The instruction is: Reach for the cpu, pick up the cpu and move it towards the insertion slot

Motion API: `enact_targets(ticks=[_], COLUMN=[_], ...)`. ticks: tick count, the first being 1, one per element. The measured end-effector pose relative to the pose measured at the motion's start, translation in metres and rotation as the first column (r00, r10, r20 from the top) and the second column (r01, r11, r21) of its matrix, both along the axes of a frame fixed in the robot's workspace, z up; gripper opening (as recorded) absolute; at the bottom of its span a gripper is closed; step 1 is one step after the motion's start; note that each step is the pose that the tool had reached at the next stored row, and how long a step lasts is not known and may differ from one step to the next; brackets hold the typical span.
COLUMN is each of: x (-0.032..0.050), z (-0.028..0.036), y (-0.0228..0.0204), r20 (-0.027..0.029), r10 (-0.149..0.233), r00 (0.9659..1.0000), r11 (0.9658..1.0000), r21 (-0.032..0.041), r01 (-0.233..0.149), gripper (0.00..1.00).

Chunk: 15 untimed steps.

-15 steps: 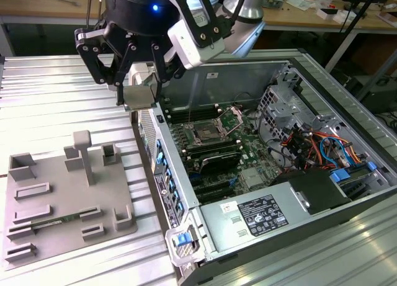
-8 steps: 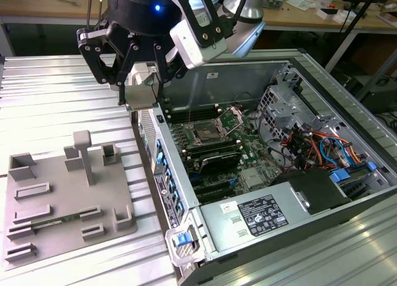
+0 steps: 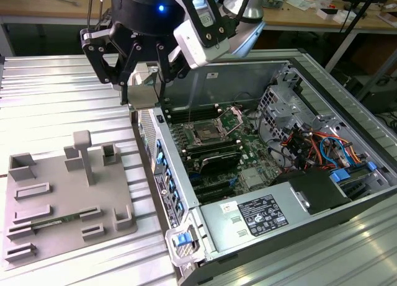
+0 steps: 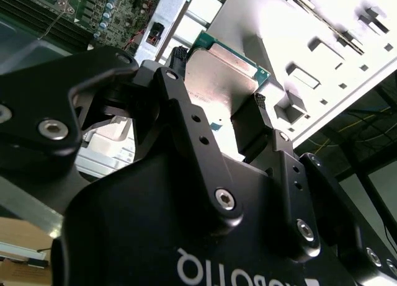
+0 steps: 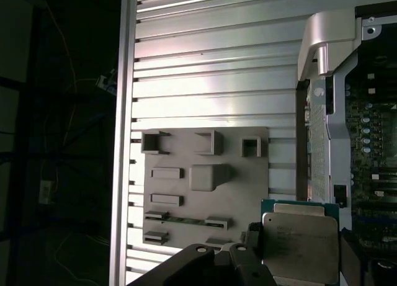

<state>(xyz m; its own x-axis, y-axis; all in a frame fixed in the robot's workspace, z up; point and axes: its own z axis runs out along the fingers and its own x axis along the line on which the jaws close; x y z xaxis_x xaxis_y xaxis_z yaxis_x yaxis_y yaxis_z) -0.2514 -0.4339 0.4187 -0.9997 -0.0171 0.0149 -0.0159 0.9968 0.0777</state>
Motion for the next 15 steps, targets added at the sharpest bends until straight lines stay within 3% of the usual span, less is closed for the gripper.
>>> enact_targets(ticks=[15], x=[0.0093], z=[0.0], y=[0.0], r20=[0.0], r10=[0.0], r00=[1.0], r11=[1.0], r21=[0.0001], r01=[0.0], gripper=[0.55])
